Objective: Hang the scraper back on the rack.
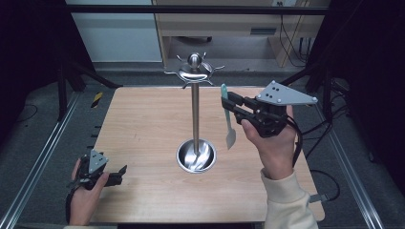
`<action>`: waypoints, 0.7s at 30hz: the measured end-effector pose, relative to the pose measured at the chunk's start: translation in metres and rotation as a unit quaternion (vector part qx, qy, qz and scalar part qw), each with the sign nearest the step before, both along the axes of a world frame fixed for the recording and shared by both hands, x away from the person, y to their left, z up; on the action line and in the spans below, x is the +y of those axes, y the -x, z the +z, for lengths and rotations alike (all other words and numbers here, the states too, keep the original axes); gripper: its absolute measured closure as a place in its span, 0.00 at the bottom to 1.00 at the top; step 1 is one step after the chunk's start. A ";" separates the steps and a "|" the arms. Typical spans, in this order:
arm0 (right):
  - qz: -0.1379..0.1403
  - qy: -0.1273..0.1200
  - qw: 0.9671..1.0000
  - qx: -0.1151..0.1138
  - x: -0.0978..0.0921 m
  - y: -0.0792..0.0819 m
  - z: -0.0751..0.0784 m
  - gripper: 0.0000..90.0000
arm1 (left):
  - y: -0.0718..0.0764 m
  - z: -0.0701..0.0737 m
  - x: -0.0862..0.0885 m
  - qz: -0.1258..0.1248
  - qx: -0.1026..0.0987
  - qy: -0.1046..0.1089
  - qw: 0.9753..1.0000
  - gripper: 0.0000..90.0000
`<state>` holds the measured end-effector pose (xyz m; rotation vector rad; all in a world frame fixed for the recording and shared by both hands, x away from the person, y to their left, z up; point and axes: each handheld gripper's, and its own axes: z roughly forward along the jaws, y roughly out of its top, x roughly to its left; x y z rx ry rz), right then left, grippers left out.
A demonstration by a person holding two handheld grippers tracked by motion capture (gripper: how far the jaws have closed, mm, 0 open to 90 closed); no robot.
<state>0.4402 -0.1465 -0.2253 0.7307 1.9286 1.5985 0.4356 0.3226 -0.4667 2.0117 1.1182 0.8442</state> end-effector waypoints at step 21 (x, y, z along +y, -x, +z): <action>0.004 0.008 1.000 -0.005 0.011 0.002 0.009 0.82 | 0.000 0.000 0.000 0.001 0.000 0.000 1.000 0.03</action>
